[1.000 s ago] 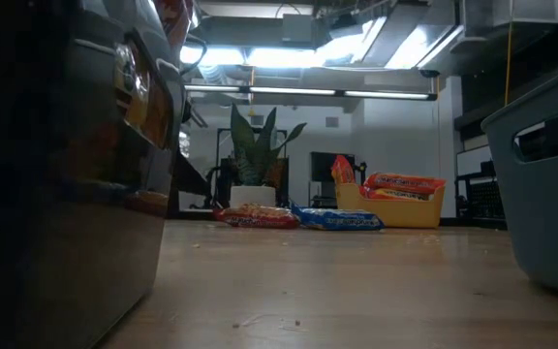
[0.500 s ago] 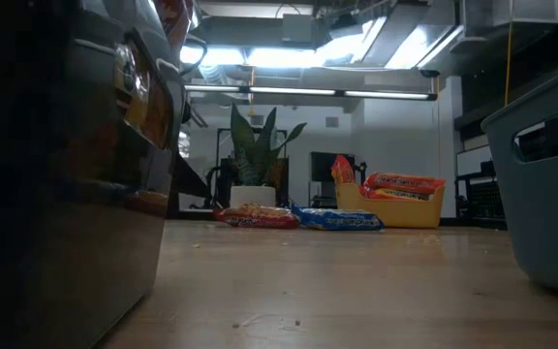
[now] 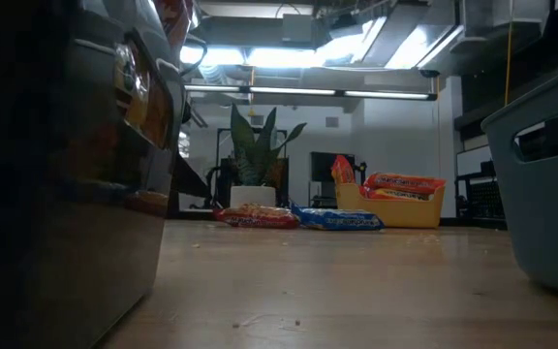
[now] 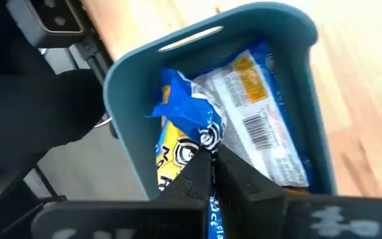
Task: Sort Maruchan noodles
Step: Put the blue noodle pack into the blue bin
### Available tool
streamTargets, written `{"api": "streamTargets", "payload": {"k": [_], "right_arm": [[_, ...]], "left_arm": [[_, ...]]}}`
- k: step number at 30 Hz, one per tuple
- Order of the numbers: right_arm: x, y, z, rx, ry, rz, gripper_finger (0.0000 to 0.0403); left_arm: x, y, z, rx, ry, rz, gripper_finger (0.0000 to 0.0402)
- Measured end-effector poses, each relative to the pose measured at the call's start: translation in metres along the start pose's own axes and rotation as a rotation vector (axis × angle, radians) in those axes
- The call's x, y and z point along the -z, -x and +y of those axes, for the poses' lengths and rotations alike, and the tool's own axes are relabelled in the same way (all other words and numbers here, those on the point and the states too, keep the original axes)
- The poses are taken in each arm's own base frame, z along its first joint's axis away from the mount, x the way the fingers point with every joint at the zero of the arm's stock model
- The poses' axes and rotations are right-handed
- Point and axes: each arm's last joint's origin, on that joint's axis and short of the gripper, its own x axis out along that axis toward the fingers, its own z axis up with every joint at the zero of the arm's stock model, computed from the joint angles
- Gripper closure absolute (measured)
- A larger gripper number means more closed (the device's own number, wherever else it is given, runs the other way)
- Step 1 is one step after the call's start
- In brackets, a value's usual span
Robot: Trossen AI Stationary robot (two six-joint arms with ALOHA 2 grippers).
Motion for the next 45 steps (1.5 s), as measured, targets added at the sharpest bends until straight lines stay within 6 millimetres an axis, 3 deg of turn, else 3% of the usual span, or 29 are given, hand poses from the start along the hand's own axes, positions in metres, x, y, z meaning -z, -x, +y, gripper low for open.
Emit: {"api": "streamTargets", "payload": {"k": [8, 16, 20, 25, 30, 36, 45], "right_arm": [[0.001, 0.001, -0.009, 0.115, 0.025, -0.038, 0.0334], [-0.014, 0.004, -0.022, 0.233, 0.074, -0.131, 0.0275], [-0.023, 0.006, -0.027, 0.279, 0.105, -0.189, 0.0272], [-0.019, 0.008, -0.036, 0.376, 0.068, -0.169, 0.0272], [-0.014, -0.004, -0.049, 0.433, -0.027, -0.157, 0.0271], [-0.012, -0.031, -0.056, 0.299, -0.043, -0.086, 0.0271], [-0.015, -0.028, -0.045, 0.203, 0.011, -0.080, 0.0271]], "left_arm": [[0.000, 0.000, 0.000, -0.003, 0.000, -0.001, 0.0401], [0.000, 0.000, 0.001, -0.024, 0.000, -0.006, 0.0401], [0.000, 0.000, 0.001, -0.024, 0.000, -0.004, 0.0401], [0.000, 0.000, 0.001, -0.024, 0.000, -0.004, 0.0401], [0.000, 0.000, 0.001, -0.029, 0.001, -0.006, 0.0401], [0.000, 0.000, 0.001, -0.034, 0.000, -0.002, 0.0401], [0.000, 0.000, 0.001, -0.027, 0.000, -0.001, 0.0401]]}}
